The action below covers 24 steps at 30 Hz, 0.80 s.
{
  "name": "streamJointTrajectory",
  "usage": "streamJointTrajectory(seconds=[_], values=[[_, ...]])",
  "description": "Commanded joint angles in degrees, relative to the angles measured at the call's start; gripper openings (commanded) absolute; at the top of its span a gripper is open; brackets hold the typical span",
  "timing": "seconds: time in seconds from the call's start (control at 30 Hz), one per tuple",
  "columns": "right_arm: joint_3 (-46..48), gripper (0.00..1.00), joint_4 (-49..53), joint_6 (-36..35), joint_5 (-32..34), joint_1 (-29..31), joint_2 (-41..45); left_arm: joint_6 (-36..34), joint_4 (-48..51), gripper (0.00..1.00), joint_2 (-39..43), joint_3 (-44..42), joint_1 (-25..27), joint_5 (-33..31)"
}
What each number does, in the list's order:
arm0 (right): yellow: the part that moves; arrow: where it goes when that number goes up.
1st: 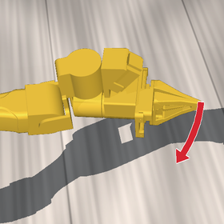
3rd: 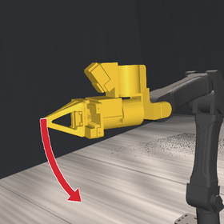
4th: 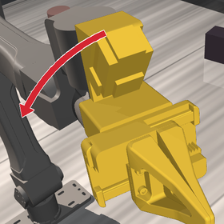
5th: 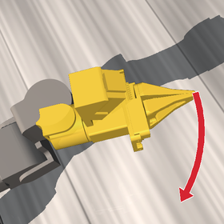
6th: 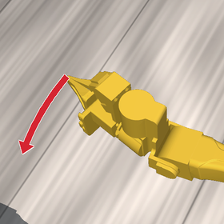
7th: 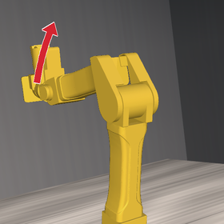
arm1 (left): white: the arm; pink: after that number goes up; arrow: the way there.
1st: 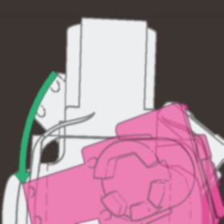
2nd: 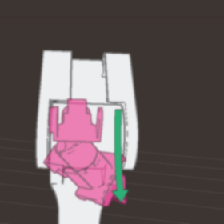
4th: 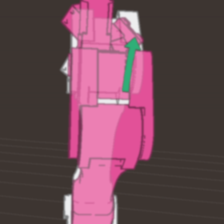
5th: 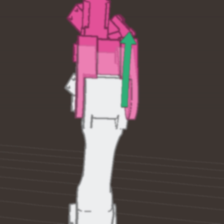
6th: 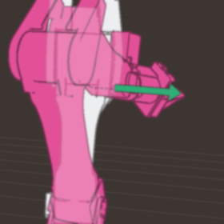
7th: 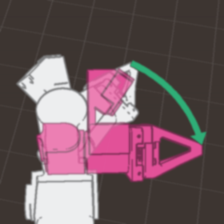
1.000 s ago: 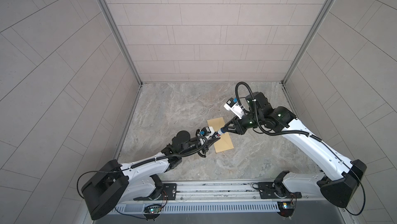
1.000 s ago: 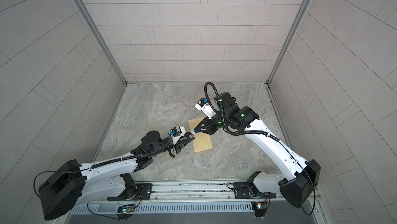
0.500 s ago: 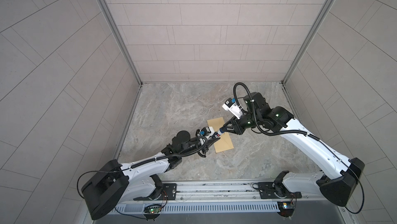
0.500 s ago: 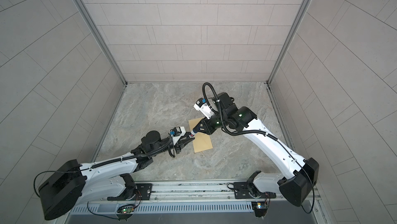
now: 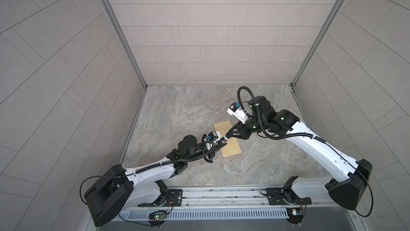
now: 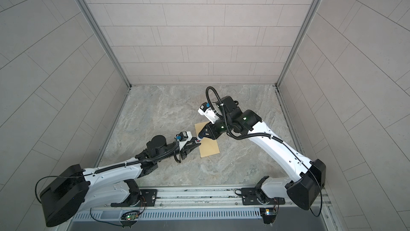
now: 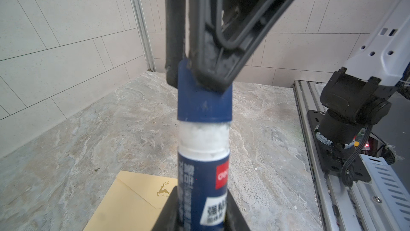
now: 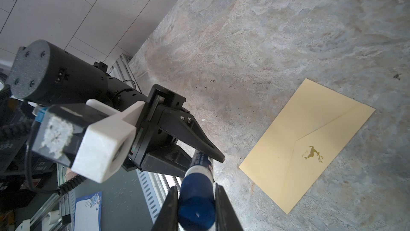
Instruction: Place the letter into the envelope and seal it
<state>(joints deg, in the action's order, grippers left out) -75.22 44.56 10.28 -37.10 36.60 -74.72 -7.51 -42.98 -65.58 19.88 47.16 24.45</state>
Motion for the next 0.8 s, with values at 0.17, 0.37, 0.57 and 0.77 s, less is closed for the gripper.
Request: streamJointTrajectory(seconds=[0.17, 0.37, 0.57, 0.77], values=[[0.64, 0.14, -1.07, -0.12, -2.10, 3.23, -1.31, 1.08, -7.34, 0.00, 0.25, -0.18, 0.23, 0.47], [3.03, 0.13, -2.57, 0.79, -1.56, 4.39, -1.57, 1.71, -8.50, 0.00, 0.19, -0.28, 0.23, -0.15], [4.96, 0.13, -3.30, 1.45, -0.45, 5.31, -1.63, 2.55, -10.58, 0.00, 0.09, -0.65, 0.21, -1.01], [6.97, 0.13, -4.10, 2.03, 0.18, 6.25, -1.85, 3.02, -11.57, 0.00, 0.00, -0.72, 0.26, -1.20]])
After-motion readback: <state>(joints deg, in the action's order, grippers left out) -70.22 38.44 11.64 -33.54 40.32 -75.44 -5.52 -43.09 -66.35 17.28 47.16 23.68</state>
